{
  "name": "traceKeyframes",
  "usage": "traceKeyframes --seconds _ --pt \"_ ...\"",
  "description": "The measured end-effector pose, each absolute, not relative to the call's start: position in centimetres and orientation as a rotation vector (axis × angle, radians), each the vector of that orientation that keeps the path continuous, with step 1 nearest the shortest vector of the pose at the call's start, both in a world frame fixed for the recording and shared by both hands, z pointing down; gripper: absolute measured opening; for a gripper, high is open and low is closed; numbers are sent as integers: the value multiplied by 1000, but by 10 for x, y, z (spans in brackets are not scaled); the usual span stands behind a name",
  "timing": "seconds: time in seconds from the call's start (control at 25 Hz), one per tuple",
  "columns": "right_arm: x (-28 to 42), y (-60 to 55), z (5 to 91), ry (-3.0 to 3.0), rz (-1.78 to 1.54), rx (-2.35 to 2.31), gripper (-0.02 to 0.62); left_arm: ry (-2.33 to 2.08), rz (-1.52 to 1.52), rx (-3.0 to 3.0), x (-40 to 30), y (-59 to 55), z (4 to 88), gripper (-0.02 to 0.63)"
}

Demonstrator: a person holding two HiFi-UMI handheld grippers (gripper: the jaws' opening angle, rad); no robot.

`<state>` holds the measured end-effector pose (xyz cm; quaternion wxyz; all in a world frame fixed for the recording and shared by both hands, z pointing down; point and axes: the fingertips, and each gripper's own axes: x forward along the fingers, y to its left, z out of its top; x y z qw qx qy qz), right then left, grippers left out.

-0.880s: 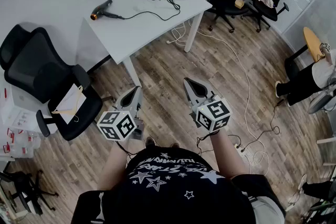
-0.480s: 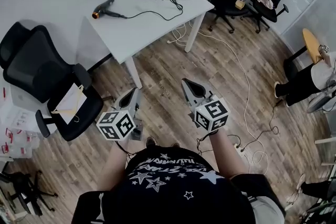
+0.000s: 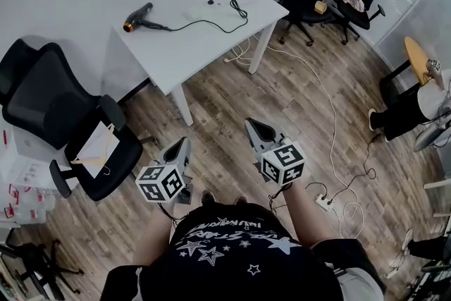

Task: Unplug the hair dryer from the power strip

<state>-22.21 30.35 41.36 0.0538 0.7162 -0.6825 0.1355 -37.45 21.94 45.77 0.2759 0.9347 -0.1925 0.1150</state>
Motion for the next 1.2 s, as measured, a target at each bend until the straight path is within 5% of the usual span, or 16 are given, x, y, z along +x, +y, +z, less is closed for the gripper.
traceKeyframes --seconds 0.52,1.2 --pt "-221 292 433 -1986 498 2277 8 -446 422 2514 -377 188 492 8" --pt "-90 175 429 -2212 500 2160 8 -710 384 2489 -276 115 480 8"
